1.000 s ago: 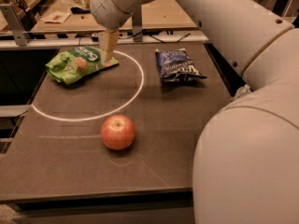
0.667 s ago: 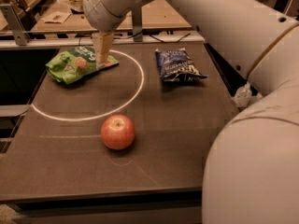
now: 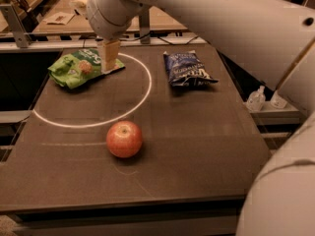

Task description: Move green rice chip bag near blue chip bag

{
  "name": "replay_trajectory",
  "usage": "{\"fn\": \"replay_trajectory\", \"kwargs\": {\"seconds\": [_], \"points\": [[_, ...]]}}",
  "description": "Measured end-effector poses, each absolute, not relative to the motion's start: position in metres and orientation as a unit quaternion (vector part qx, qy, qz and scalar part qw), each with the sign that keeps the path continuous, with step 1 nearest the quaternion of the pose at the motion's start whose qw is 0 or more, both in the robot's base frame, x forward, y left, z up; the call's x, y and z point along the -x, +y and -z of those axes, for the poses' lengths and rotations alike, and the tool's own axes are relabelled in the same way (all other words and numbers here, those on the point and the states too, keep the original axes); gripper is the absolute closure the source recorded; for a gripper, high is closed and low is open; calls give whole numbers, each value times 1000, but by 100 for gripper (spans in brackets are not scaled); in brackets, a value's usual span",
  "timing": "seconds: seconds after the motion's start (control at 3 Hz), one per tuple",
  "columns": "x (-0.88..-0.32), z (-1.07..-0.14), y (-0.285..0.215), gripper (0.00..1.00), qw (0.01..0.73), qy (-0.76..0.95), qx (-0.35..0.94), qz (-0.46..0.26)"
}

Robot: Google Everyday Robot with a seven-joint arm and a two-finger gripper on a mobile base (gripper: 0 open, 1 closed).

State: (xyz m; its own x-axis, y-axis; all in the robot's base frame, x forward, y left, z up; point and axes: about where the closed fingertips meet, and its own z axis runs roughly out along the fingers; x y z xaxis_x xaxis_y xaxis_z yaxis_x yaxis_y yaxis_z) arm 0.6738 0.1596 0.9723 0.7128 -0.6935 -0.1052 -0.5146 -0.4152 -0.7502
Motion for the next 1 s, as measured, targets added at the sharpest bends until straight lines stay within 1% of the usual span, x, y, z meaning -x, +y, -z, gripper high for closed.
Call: {"fn": "replay_trajectory", "kwargs": {"seconds": [0.33, 1.0], "points": [[-674, -972, 160, 0, 401, 362, 834, 111], [-670, -921, 186, 0, 369, 395, 838, 74]]}}
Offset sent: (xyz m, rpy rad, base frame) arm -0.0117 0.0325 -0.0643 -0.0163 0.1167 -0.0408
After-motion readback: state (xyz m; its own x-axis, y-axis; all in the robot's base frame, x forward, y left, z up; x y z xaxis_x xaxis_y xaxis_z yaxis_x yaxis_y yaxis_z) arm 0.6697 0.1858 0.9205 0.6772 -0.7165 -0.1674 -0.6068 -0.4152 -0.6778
